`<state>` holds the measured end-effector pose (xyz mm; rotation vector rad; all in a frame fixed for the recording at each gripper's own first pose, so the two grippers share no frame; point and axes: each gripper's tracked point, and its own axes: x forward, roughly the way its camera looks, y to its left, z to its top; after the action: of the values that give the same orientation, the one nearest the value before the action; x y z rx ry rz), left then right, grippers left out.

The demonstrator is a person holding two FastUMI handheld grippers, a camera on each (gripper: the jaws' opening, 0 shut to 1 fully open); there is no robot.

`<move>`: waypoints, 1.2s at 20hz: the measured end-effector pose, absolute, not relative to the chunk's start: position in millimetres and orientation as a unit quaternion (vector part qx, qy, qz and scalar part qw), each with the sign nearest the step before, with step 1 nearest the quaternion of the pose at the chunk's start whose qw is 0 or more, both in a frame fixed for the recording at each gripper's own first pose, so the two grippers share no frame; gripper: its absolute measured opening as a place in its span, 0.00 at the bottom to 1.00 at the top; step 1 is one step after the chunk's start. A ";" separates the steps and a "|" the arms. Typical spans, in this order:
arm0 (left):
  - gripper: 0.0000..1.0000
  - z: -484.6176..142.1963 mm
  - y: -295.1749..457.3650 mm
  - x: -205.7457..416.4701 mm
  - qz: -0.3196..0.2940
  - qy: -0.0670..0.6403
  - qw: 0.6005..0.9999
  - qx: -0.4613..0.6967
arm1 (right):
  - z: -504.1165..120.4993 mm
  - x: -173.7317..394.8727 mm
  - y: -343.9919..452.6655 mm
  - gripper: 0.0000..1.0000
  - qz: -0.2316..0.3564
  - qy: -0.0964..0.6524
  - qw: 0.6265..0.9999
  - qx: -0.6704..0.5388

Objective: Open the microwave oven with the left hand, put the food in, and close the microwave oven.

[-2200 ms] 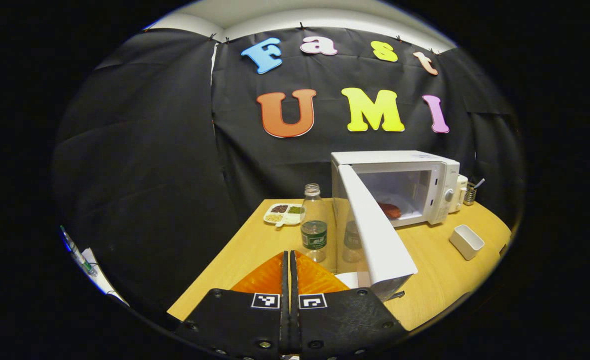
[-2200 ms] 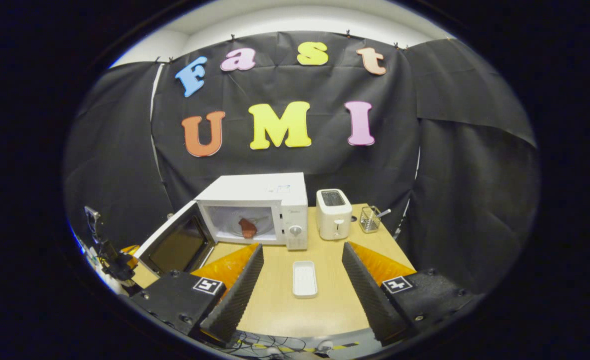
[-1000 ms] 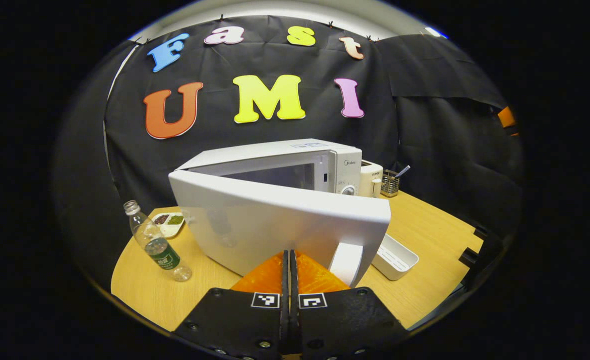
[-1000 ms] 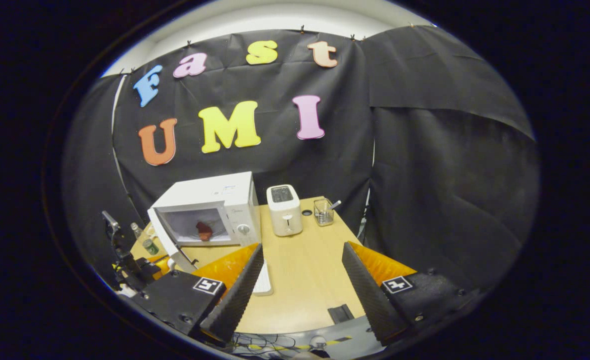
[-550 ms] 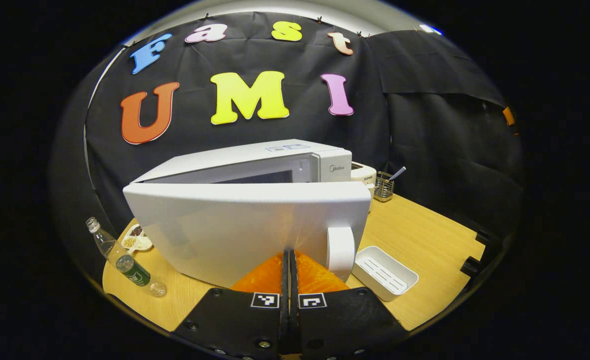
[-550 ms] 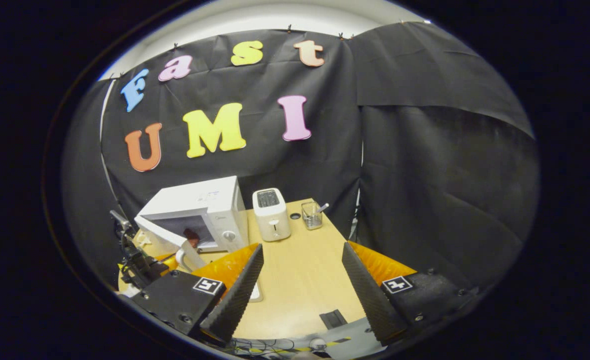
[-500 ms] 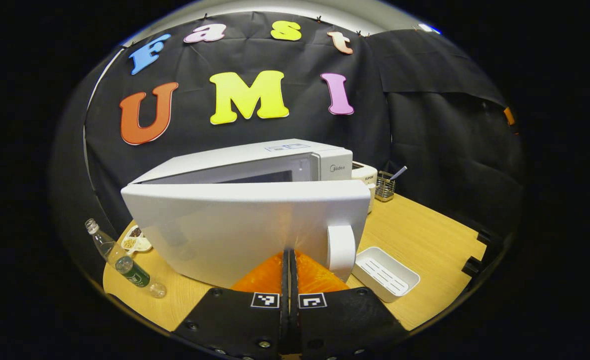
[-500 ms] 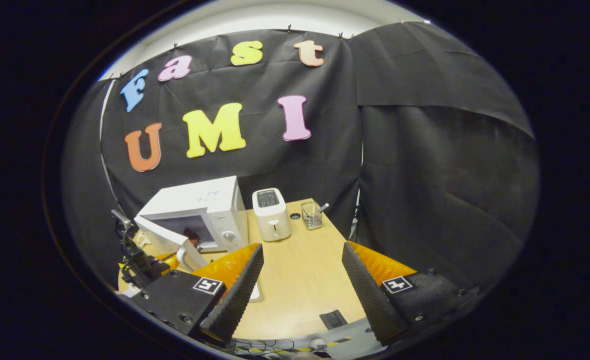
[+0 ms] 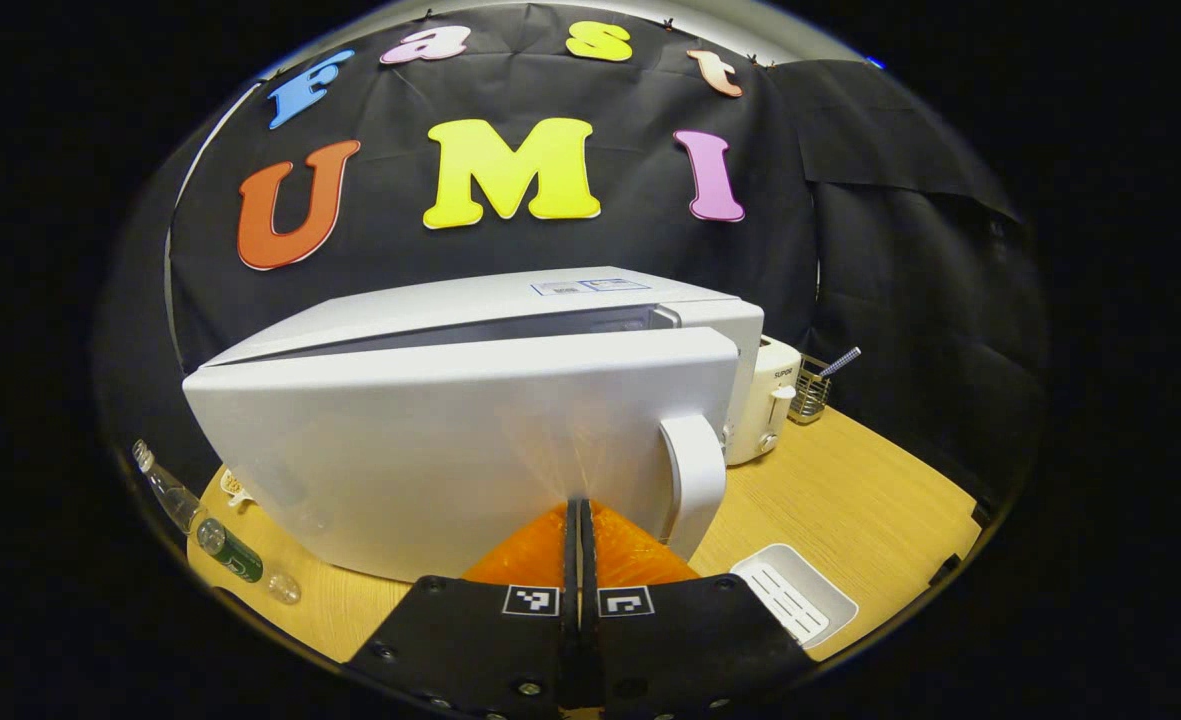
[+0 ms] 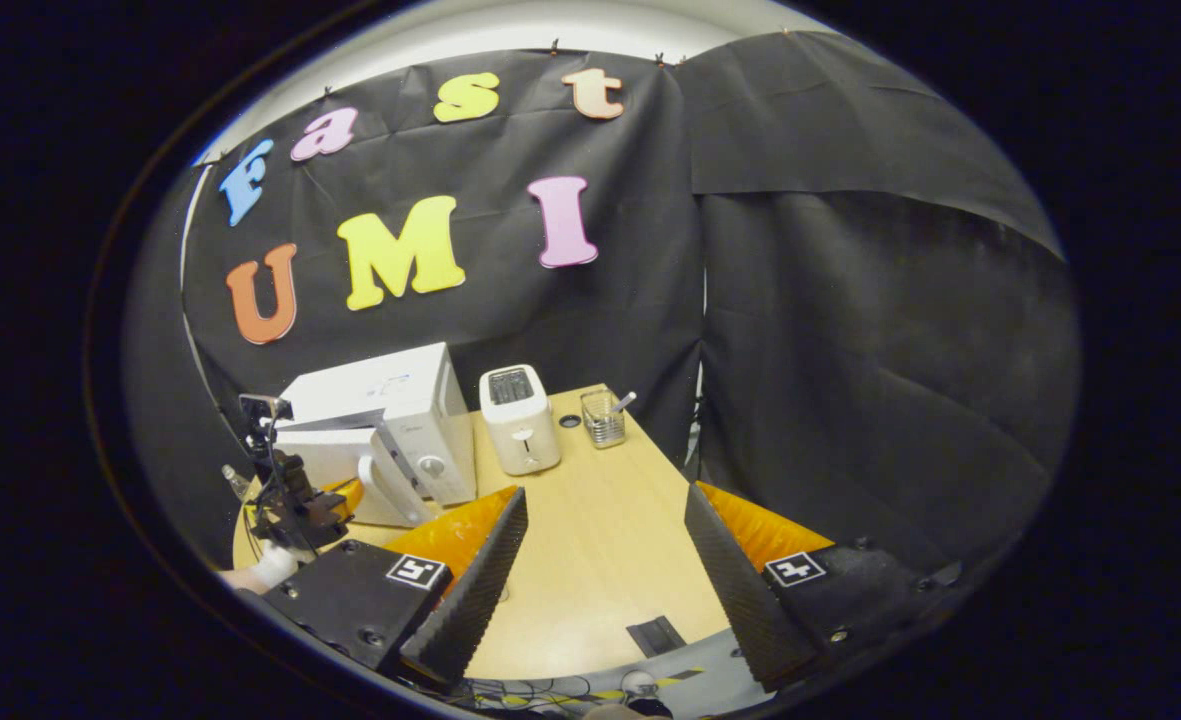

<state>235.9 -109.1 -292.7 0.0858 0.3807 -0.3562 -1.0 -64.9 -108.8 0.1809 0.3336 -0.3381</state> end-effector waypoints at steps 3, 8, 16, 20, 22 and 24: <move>0.00 -295.8 -118.8 255.7 -0.175 0.190 0.965 0.048 | -112.4 2.2 -71.2 1.00 -0.173 0.168 0.966 0.089; 0.00 -301.9 -130.1 264.2 -0.173 0.197 0.964 0.033 | -117.0 5.1 -84.3 1.00 -0.181 0.170 0.964 0.093; 0.00 -308.5 -133.2 269.9 -0.154 0.213 0.965 0.003 | -121.3 11.8 -87.4 1.00 -0.172 0.180 0.964 0.090; 0.10 -302.3 -115.9 265.0 -0.113 0.205 0.971 0.038 | -125.8 14.0 -90.1 1.00 -0.166 0.182 0.966 0.084; 0.00 -298.0 -107.8 252.3 -0.099 0.201 0.974 0.044 | -127.9 16.5 -89.5 1.00 -0.160 0.184 0.967 0.079; 0.05 -290.4 -107.5 240.2 -0.116 0.180 0.975 0.058 | -130.5 16.8 -90.8 1.00 -0.154 0.186 0.967 0.074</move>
<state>240.2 -107.5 -290.4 0.1171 0.3638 -0.2339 16.8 -90.8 -130.5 0.1489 0.3768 -0.3121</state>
